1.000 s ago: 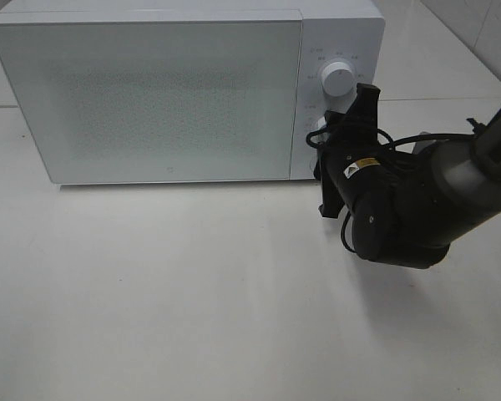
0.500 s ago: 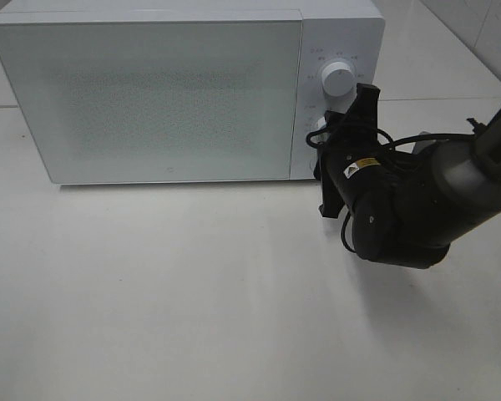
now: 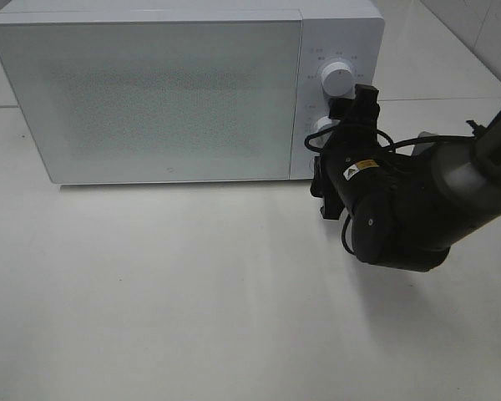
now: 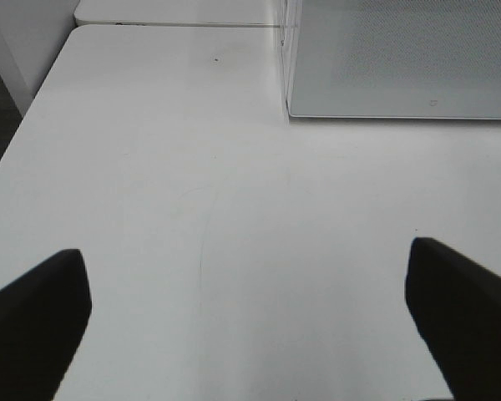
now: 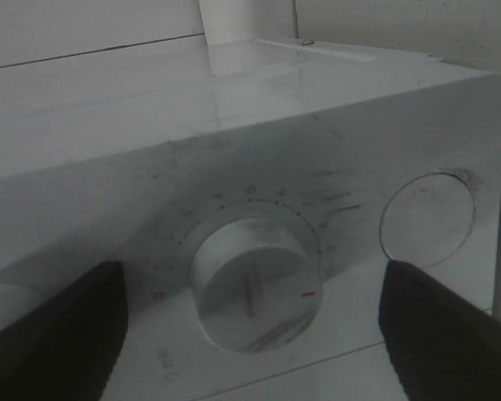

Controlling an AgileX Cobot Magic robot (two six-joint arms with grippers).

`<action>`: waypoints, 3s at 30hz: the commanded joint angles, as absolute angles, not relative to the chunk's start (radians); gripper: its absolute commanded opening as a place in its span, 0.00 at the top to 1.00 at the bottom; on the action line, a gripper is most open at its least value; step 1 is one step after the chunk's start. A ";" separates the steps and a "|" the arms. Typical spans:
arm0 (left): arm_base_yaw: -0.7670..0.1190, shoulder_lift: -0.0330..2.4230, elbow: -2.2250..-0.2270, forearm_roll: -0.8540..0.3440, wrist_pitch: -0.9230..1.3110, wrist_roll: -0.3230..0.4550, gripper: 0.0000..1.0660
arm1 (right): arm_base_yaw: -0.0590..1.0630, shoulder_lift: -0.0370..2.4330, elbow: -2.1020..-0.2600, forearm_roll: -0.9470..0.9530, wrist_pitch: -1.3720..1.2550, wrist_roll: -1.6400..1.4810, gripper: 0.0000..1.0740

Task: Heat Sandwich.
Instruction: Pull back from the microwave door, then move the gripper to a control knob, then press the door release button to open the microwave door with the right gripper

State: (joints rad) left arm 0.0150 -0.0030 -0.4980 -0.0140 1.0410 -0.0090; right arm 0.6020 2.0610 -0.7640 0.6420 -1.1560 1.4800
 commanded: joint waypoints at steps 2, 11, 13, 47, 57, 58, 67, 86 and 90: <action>0.012 -0.030 -0.495 -0.015 1.036 -0.012 0.09 | 0.592 2.048 -0.783 0.613 -1.241 1.458 0.26; 0.012 -0.030 -0.495 -0.015 1.036 -0.012 0.09 | 0.594 2.046 -0.774 0.551 -1.230 1.459 0.30; 0.012 -0.030 -0.495 -0.015 1.036 -0.012 0.09 | 0.594 2.032 -0.746 0.535 -1.208 1.459 0.30; 0.012 -0.030 -0.495 -0.015 1.036 -0.012 0.09 | 0.591 1.459 -0.433 0.409 -0.496 0.603 0.30; 0.012 -0.030 -0.495 -0.015 1.036 -0.012 0.09 | 0.591 1.285 -0.433 0.408 -0.138 0.054 0.30; 0.012 -0.030 -0.495 -0.015 1.036 -0.012 0.09 | 0.591 1.267 -0.433 0.408 -0.107 0.023 0.30; 0.012 -0.030 -0.495 -0.015 1.036 -0.012 0.09 | 0.591 1.100 -0.433 0.400 0.164 -0.067 0.30; 0.012 -0.030 -0.495 -0.015 1.036 -0.012 0.09 | 0.591 0.789 -0.694 0.165 0.919 -0.063 0.30; 0.012 -0.030 -0.495 -0.015 1.036 -0.012 0.09 | 0.591 0.720 -0.728 0.144 1.063 -0.059 0.30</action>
State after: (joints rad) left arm 0.0150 -0.0030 -0.4980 -0.0140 1.0410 -0.0090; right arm 0.5920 0.7580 -0.7130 0.1610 0.9750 -0.0560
